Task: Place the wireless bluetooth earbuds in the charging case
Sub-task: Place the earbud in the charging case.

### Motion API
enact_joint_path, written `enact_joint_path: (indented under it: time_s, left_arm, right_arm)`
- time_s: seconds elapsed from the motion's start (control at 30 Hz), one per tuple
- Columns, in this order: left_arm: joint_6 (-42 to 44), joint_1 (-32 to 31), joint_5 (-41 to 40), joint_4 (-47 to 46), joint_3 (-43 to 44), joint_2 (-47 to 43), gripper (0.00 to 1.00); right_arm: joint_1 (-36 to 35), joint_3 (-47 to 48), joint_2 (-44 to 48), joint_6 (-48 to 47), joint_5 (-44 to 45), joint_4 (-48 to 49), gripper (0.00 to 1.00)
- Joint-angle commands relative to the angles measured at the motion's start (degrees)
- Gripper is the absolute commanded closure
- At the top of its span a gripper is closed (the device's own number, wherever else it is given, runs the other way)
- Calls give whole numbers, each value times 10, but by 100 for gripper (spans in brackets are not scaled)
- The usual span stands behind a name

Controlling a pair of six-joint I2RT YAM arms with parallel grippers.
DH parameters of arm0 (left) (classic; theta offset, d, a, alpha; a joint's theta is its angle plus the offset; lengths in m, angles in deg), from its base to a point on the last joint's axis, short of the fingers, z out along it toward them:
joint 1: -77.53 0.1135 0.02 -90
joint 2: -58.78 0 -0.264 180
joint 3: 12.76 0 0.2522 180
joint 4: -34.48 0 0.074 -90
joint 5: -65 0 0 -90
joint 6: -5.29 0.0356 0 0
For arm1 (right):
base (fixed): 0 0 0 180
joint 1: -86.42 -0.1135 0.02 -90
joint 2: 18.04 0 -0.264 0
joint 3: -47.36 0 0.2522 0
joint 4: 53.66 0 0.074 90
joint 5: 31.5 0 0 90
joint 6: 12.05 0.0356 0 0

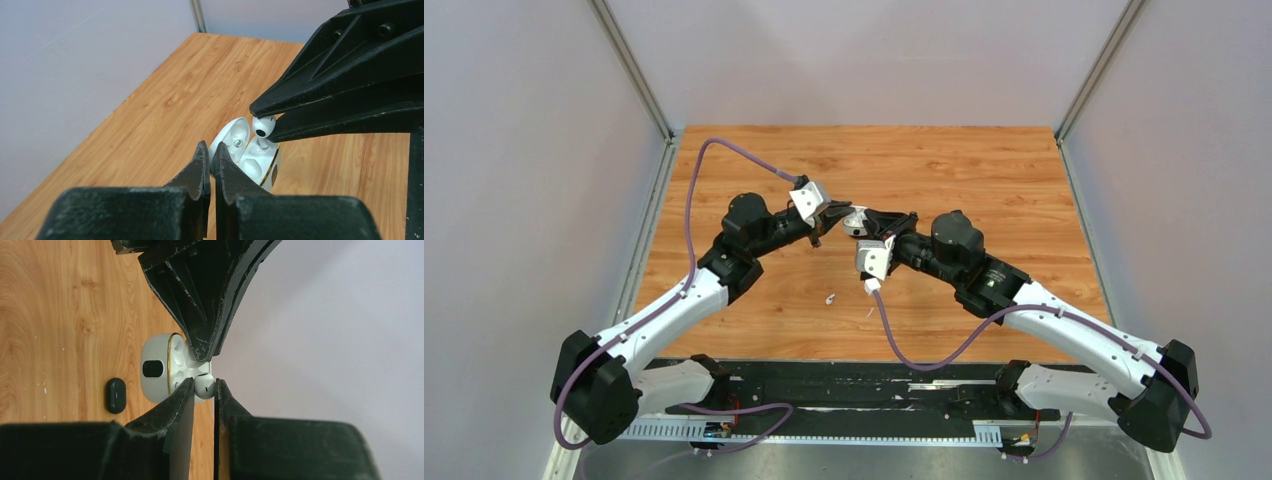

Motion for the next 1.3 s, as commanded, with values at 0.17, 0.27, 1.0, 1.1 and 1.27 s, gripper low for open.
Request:
enact_joint_path:
  time_s: [0.17, 0.27, 1.0, 1.1, 1.27]
  left_arm:
    - [9, 0, -6, -38, 21, 0, 100]
    - [13, 0, 1, -33, 21, -2, 100]
    - [13, 0, 8, -37, 15, -1, 100]
    - [9, 0, 10, -41, 14, -2, 100]
    - [10, 0, 9, -47, 9, -6, 100]
  right_arm:
    - [-3, 25, 0, -14, 10, -34, 100]
    - [-4, 28, -6, -19, 26, -34, 100]
    - [-4, 43, -21, -38, 10, -79, 100]
    - [-3, 45, -24, -35, 9, -79, 100]
    - [-3, 44, -23, -22, 9, -80, 95]
